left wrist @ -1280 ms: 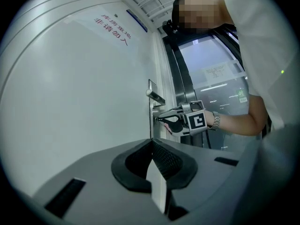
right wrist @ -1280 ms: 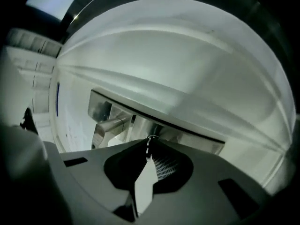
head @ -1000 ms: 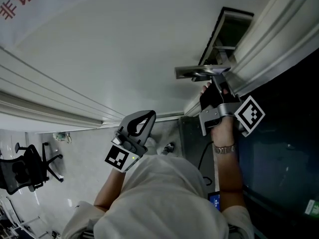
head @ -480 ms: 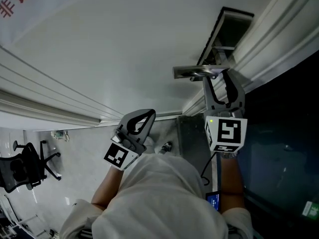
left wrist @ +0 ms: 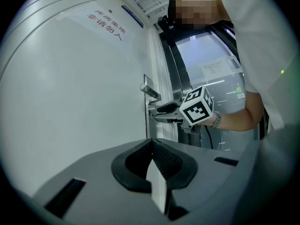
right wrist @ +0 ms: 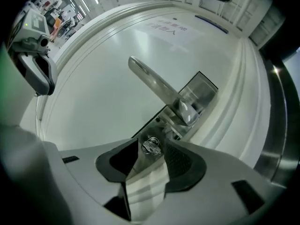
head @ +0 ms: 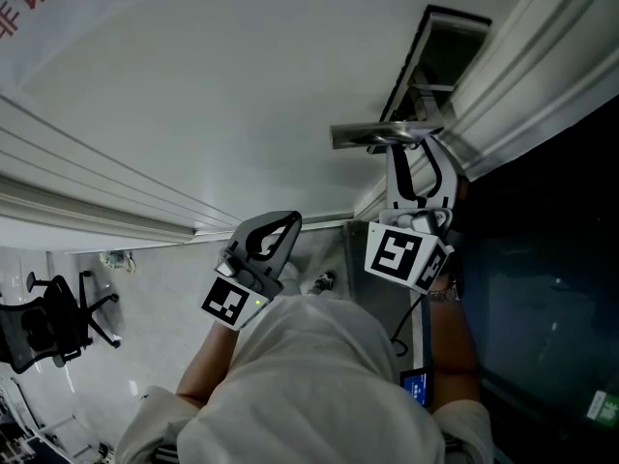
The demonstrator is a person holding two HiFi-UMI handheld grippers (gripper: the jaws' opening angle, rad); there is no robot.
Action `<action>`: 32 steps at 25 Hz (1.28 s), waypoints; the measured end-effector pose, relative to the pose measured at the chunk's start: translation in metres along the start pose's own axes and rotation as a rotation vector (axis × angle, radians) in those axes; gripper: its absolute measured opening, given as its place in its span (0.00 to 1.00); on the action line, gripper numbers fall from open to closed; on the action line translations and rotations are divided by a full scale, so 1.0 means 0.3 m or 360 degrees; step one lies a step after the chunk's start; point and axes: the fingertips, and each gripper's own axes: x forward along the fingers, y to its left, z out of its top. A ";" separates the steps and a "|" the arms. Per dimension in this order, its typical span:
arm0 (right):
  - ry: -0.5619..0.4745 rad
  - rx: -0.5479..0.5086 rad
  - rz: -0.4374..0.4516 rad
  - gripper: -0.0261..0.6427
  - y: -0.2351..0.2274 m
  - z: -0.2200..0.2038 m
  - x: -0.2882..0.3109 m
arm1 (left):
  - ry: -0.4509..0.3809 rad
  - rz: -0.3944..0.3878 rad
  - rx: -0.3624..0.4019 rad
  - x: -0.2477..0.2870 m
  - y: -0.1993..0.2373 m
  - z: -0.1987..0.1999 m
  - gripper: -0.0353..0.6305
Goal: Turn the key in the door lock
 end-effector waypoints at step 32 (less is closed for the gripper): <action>-0.0304 0.2595 0.0676 0.08 -0.069 -0.046 0.014 | -0.0020 -0.0012 -0.0007 0.003 -0.033 0.005 0.06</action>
